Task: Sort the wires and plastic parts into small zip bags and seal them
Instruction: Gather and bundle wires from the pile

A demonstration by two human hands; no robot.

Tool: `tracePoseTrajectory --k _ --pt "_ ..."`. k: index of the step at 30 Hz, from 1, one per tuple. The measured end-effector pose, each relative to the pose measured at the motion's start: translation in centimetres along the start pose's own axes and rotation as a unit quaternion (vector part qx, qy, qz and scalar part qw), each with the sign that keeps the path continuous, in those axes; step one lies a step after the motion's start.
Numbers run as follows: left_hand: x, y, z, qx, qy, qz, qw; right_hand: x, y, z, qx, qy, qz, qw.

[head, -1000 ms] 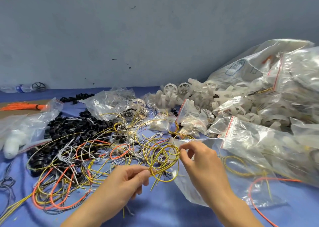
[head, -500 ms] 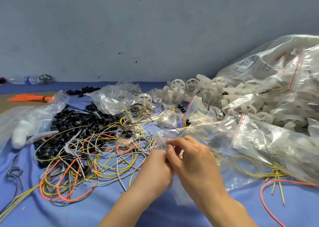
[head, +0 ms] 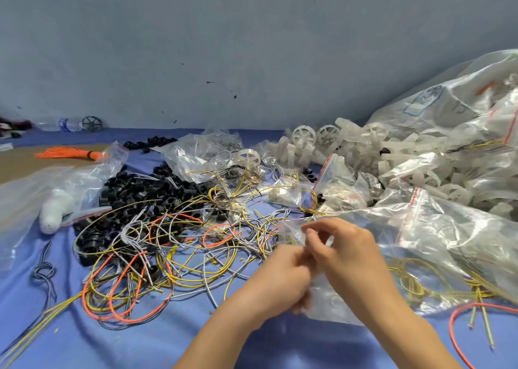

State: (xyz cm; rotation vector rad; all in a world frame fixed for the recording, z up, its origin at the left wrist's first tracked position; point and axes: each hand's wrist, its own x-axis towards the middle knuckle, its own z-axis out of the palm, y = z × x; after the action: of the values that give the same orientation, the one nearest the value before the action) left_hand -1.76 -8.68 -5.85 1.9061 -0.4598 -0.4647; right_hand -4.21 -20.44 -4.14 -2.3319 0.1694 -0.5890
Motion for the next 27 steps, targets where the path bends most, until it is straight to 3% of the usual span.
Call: tracePoseTrajectory --k 1,3,5,6,10,13,21,24,27 --pt "-0.4 0.0 -1.0 -0.01 0.032 0.015 0.999 0.2 0.4 -0.3 -0.006 0.004 0.008 1.0" --pt "-0.6 -0.9 -2.9 0.07 0.154 0.05 0.984 0.5 1.2 -0.8 -0.018 0.014 0.025 0.999" --pt "-0.9 -2.1 -4.6 0.238 0.252 0.059 0.936 0.8 1.9 -1.6 -0.023 0.029 0.039 0.999" --pt "-1.1 -2.5 -5.2 0.294 0.266 0.05 0.917 1.0 2.2 -2.0 -0.021 0.041 0.044 0.998" --pt "-1.6 -3.6 -5.2 0.354 0.196 0.099 0.909 1.5 3.1 -3.6 0.012 0.08 0.068 0.994" --pt "-1.3 -4.0 -4.2 0.386 0.199 0.125 0.892 1.4 3.4 -3.9 0.017 0.078 0.07 0.994" --pt "0.4 -3.4 -2.9 0.484 0.139 0.119 0.855 1.5 3.6 -4.0 0.003 0.054 0.057 0.997" --pt "0.6 -3.4 -2.9 0.478 0.105 0.102 0.866 1.6 4.0 -4.2 -0.007 0.035 0.064 0.997" --pt "0.8 -3.3 -2.0 0.506 0.124 0.085 0.849 1.6 4.3 -4.4 -0.038 -0.003 0.069 0.997"
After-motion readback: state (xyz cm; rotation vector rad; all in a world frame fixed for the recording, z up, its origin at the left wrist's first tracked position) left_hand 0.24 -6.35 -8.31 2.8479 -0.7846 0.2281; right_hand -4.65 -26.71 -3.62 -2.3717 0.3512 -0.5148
